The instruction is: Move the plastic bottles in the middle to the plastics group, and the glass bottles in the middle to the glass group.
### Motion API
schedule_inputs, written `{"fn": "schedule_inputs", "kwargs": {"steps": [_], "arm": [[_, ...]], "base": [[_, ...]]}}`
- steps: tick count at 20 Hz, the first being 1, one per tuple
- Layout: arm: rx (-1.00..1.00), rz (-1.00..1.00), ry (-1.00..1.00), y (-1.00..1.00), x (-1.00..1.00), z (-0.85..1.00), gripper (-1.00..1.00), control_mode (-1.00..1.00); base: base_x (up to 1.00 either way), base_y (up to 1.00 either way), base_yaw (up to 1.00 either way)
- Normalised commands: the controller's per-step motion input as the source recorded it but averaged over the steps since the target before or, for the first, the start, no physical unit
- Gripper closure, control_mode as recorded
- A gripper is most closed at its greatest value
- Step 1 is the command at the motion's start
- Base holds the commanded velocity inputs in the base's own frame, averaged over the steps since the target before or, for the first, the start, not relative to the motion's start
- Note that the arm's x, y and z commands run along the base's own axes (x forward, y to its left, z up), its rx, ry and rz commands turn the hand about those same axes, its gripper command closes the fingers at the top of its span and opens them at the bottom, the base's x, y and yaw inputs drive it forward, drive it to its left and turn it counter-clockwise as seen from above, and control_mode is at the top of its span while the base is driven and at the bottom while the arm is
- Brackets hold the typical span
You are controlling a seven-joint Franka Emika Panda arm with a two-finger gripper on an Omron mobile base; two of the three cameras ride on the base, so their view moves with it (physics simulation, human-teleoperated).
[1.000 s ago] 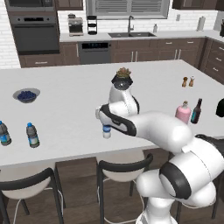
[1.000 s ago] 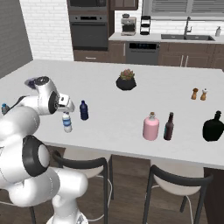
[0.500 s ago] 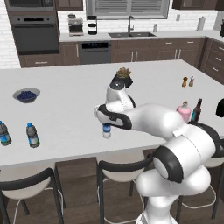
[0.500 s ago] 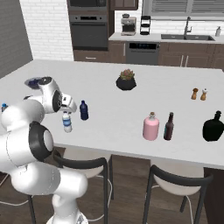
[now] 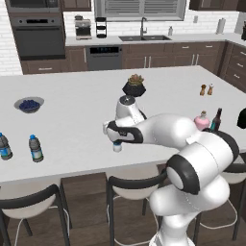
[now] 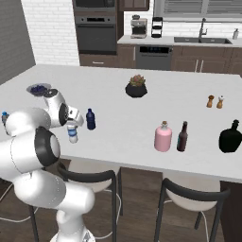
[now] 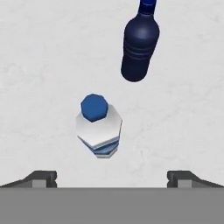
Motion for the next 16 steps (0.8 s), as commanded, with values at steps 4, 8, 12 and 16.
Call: {"fn": "schedule_inputs", "kwargs": {"steps": [4, 8, 12, 16], "arm": [[0.00, 0.00, 0.00, 0.00, 0.18, 0.00, -1.00, -1.00], [0.00, 0.00, 0.05, 0.00, 0.31, 0.01, -1.00, -1.00], [0.00, 0.01, 0.09, 0.00, 0.12, 0.00, -1.00, -1.00], [0.00, 0.02, 0.13, 0.01, 0.08, -0.01, -1.00, -1.00]], "base": [[0.00, 0.00, 0.00], [0.00, 0.00, 0.00], [0.00, 0.00, 0.00], [0.00, 0.00, 0.00]]}}
